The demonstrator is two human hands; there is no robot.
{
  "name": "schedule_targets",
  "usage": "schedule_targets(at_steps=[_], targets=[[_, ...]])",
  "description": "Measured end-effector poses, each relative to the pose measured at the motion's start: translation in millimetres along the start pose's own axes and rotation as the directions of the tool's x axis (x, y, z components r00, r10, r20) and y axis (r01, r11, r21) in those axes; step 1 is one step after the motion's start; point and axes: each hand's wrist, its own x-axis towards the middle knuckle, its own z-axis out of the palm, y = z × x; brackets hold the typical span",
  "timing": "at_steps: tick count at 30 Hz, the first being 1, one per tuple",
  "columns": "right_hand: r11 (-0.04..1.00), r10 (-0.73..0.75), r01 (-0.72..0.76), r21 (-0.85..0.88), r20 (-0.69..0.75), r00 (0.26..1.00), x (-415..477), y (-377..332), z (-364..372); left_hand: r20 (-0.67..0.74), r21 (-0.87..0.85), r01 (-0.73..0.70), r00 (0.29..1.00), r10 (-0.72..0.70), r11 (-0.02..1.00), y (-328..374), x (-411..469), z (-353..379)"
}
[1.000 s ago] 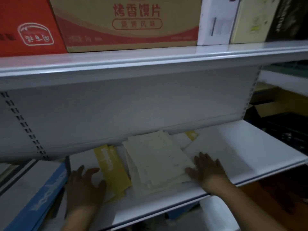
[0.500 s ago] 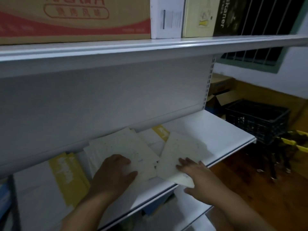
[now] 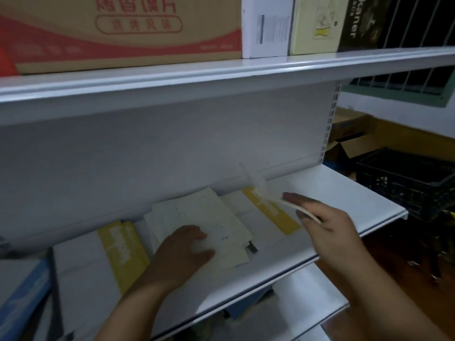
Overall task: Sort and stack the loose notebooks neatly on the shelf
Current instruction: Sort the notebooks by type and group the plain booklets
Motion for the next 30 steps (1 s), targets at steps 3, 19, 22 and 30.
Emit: schedule_targets(at_steps=[3, 19, 22, 30], targets=[[0.958, -0.204, 0.249, -0.144, 0.271, 0.941, 17, 1, 59, -0.444, -0.408, 0.042, 0.863, -0.239, 0.912, -1, -6, -14], [0.461, 0.627, -0.372, -0.806, 0.0, 0.779, 51, 77, 51, -0.173, 0.104, -0.036, 0.983, 0.053, 0.994, -11, -14, 19], [0.576, 0.673, -0.431, -0.695, 0.104, 0.732, 59, 75, 39, -0.142, 0.097, -0.035, 0.989, 0.049, 0.995, -12, -14, 20], [0.95, 0.306, -0.311, -0.022, -0.125, 0.944, 54, -5, -16, -0.106, 0.011, 0.011, 0.994, -0.009, 1.0, -4, -18, 21]])
